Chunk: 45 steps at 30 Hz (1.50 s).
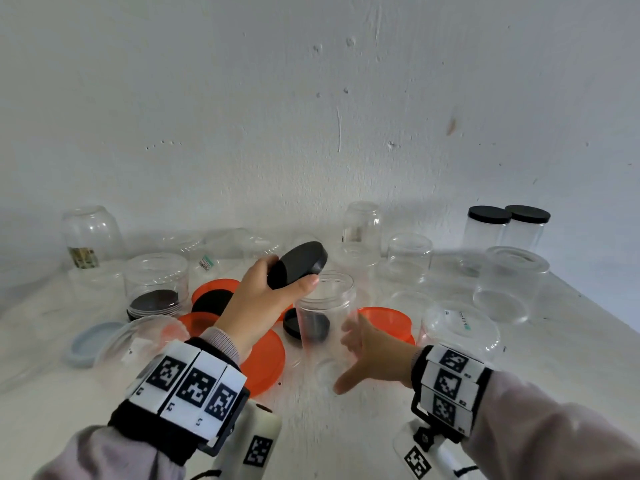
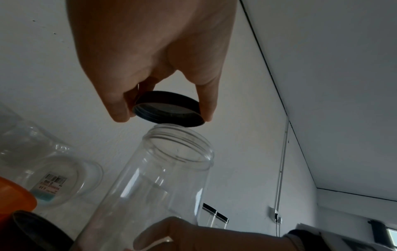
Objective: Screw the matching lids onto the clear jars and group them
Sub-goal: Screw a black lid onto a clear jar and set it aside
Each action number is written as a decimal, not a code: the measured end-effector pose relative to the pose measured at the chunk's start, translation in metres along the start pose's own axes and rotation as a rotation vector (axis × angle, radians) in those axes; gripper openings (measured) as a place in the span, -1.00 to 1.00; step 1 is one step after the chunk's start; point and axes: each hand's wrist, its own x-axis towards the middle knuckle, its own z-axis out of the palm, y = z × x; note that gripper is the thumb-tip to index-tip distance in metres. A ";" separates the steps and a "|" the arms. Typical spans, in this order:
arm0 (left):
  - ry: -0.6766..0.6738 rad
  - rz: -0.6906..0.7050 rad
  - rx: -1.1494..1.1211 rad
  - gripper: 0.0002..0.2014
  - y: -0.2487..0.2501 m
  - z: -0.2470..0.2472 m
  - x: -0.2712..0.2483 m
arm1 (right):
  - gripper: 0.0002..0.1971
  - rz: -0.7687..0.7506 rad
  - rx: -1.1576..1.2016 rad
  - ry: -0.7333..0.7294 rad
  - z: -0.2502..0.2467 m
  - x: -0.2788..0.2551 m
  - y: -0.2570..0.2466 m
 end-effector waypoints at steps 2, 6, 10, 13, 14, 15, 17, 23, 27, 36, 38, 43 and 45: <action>-0.033 0.012 0.024 -0.70 0.000 0.002 -0.001 | 0.02 -0.011 -0.001 0.000 0.001 0.002 0.000; -0.073 0.004 0.064 -0.52 0.000 0.004 -0.002 | 0.04 -0.048 0.100 -0.023 -0.004 0.003 -0.001; -0.102 -0.036 0.133 -0.22 -0.001 0.007 -0.002 | -0.01 -0.117 0.173 0.010 -0.010 0.001 -0.006; -0.173 -0.033 0.164 -0.30 0.002 0.011 -0.003 | -0.05 -0.140 0.163 0.002 -0.012 -0.001 -0.007; -0.200 -0.029 0.170 -0.33 0.004 0.012 -0.004 | -0.03 -0.145 0.166 -0.005 -0.012 -0.002 -0.006; -0.221 -0.027 0.179 -0.32 0.006 0.013 -0.005 | -0.01 -0.148 0.167 -0.012 -0.012 -0.003 -0.006; -0.239 -0.030 0.210 -0.24 0.006 0.016 -0.005 | 0.02 -0.151 0.171 -0.029 -0.013 -0.004 -0.004; -0.256 0.000 0.298 -0.14 0.004 0.019 -0.007 | 0.03 -0.162 0.171 -0.030 -0.012 -0.005 -0.001; -0.268 0.006 0.344 -0.12 0.006 0.019 -0.006 | 0.07 -0.158 0.162 -0.026 -0.012 -0.004 0.000; -0.278 0.030 0.407 -0.11 0.005 0.019 -0.004 | 0.09 -0.159 0.130 -0.029 -0.013 -0.004 0.001; -0.285 0.033 0.382 -0.08 0.001 0.019 -0.004 | 0.07 -0.158 0.112 -0.032 -0.014 -0.006 -0.001; -0.329 -0.023 0.242 0.15 -0.017 0.013 -0.005 | 0.14 -0.139 0.086 -0.002 -0.029 -0.021 -0.005; -0.352 -0.050 0.197 0.00 -0.030 0.010 -0.003 | 0.16 -0.169 0.123 0.018 -0.043 -0.030 -0.012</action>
